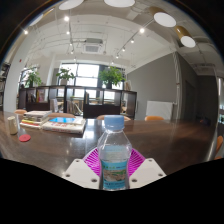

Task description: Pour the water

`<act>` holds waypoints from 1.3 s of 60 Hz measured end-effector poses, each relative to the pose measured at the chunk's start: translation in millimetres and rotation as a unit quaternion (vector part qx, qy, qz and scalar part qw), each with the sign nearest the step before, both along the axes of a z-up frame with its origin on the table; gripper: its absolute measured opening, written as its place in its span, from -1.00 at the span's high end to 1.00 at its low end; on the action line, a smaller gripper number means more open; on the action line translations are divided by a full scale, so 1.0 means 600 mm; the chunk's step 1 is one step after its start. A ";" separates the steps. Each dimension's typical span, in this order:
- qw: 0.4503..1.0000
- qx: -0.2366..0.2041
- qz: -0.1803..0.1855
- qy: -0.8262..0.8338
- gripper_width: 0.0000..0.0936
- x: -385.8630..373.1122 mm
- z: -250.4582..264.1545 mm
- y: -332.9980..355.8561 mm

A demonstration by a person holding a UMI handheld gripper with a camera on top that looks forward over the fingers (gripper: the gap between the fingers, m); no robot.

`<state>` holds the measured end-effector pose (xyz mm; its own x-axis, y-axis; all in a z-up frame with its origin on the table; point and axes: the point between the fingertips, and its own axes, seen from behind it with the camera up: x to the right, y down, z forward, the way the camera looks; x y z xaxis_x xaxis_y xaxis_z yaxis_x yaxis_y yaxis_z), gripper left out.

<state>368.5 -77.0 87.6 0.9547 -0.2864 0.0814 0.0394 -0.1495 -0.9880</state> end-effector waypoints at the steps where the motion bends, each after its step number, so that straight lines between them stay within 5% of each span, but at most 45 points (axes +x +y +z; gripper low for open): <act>1: 1.000 -0.001 0.000 -0.002 0.38 -0.003 0.002 0.001; 15: 0.998 -0.038 0.008 -0.048 0.39 -0.035 0.016 0.016; 35: 0.934 -0.065 0.075 -0.344 0.39 -0.337 0.152 0.191; 52: 0.791 -0.051 0.130 -0.596 0.38 -0.621 0.197 0.307; 78: 0.476 -0.020 0.156 -0.866 0.39 -0.859 0.137 0.394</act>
<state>-147.1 159.3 169.5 -0.5569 -0.1186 0.8221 0.8151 0.1124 0.5684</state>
